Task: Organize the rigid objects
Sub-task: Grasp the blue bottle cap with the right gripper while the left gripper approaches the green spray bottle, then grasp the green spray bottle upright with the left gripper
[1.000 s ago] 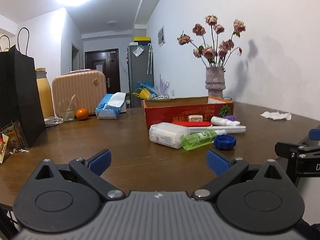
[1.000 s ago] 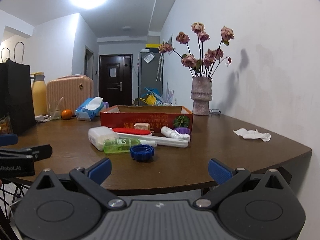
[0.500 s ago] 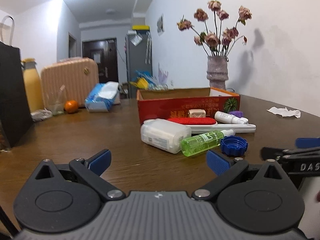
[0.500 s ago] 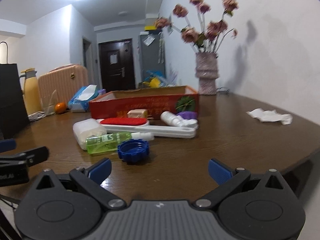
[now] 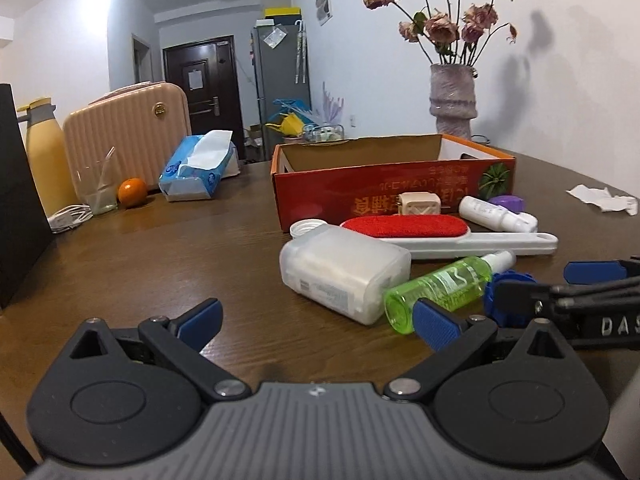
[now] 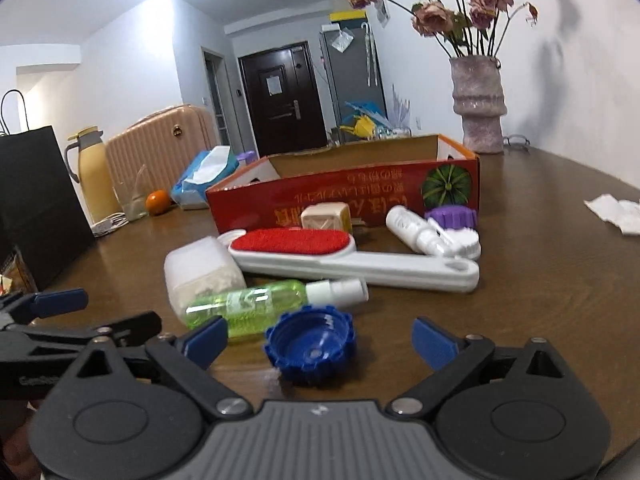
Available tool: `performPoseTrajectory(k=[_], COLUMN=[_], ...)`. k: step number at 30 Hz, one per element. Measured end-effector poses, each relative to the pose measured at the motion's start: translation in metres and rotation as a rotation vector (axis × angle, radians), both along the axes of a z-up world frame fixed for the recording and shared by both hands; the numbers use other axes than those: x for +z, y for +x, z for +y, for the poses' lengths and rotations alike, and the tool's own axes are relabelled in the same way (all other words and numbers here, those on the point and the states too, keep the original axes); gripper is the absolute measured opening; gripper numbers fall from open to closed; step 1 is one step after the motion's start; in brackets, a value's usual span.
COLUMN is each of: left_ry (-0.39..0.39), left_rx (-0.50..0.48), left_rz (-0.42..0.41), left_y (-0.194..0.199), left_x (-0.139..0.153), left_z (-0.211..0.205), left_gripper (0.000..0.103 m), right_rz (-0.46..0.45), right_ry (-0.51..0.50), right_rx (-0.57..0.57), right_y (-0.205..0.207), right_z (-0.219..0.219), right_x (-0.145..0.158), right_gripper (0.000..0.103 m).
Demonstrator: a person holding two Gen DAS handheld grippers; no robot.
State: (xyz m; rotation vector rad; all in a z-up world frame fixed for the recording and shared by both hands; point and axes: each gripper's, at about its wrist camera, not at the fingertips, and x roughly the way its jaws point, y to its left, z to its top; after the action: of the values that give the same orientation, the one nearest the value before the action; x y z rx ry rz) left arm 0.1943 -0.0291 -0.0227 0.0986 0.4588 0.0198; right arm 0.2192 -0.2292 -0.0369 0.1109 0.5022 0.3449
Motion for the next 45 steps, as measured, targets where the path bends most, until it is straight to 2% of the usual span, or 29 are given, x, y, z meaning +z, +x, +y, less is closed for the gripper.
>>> performPoseTrajectory(k=[3,4,6,7,8,12,16,18,20,22,24,26,30,32,34,35,36,45], left_ry=[-0.028,-0.043,-0.067,-0.073,-0.074,-0.043,0.010,0.050,0.088,0.127,0.151,0.159,0.104,0.110,0.105,0.099,0.085,0.020], left_rx=[0.015,0.019,0.025,0.017,0.008,-0.069,-0.177,-0.220,-0.266,-0.294,-0.325,-0.316,-0.322,-0.322,-0.333,-0.340,-0.345,-0.297], left_rz=[0.020,0.026,0.036,0.041,0.044,0.056,0.039,0.024,0.032,0.061,0.105,0.160,0.197,0.225,0.260,0.281,0.281,0.261], left_y=[0.012,0.014,0.019,0.021,0.022,0.022,0.019,0.021,0.030,0.041,0.050,0.056,0.049,0.048,0.049,0.050,0.050,0.043], left_x=[0.001,0.002,0.005,0.006,0.006,0.008,0.007,0.008,0.007,0.006,0.002,0.000,0.004,0.003,0.001,0.000,-0.001,0.003], left_z=[-0.001,-0.001,-0.002,-0.004,-0.007,-0.028,-0.059,-0.072,-0.082,-0.089,-0.093,-0.096,-0.096,-0.099,-0.103,-0.105,-0.105,-0.105], left_gripper=[0.103,0.103,0.103,0.103,0.103,0.102,0.093,0.083,0.077,0.069,0.057,0.054,0.054,0.053,0.046,0.037,0.033,0.031], right_rz=[0.024,0.030,0.039,0.030,0.030,0.027,0.022,0.019,0.015,0.013,0.010,0.009,0.003,0.000,0.002,0.005,0.008,0.005], right_ry=[0.002,-0.003,-0.026,-0.036,-0.042,-0.025,0.006,0.018,0.024,0.035,0.043,0.052,0.078,0.078,0.073,0.075,0.077,0.085], right_rx=[0.036,0.047,0.055,0.048,0.035,-0.035,-0.088,-0.098,-0.096,-0.090,-0.082,-0.080,-0.081,-0.077,-0.067,-0.060,-0.053,-0.035], right_y=[0.008,0.009,0.013,0.013,0.014,0.019,0.023,0.024,0.023,0.022,0.021,0.019,0.016,0.016,0.016,0.016,0.014,-0.004], right_z=[-0.003,-0.003,-0.004,-0.006,-0.010,-0.039,-0.069,-0.080,-0.087,-0.091,-0.094,-0.097,-0.103,-0.104,-0.103,-0.103,-0.104,-0.104], right_x=[-0.003,-0.005,-0.007,-0.007,-0.007,-0.008,-0.011,-0.012,-0.013,-0.014,-0.015,-0.015,-0.017,-0.017,-0.017,-0.016,-0.016,-0.010], right_gripper=[0.091,0.085,0.072,0.059,0.053,0.053,0.053,0.053,0.053,0.053,0.053,0.053,0.053,0.053,0.053,0.053,0.053,0.053])
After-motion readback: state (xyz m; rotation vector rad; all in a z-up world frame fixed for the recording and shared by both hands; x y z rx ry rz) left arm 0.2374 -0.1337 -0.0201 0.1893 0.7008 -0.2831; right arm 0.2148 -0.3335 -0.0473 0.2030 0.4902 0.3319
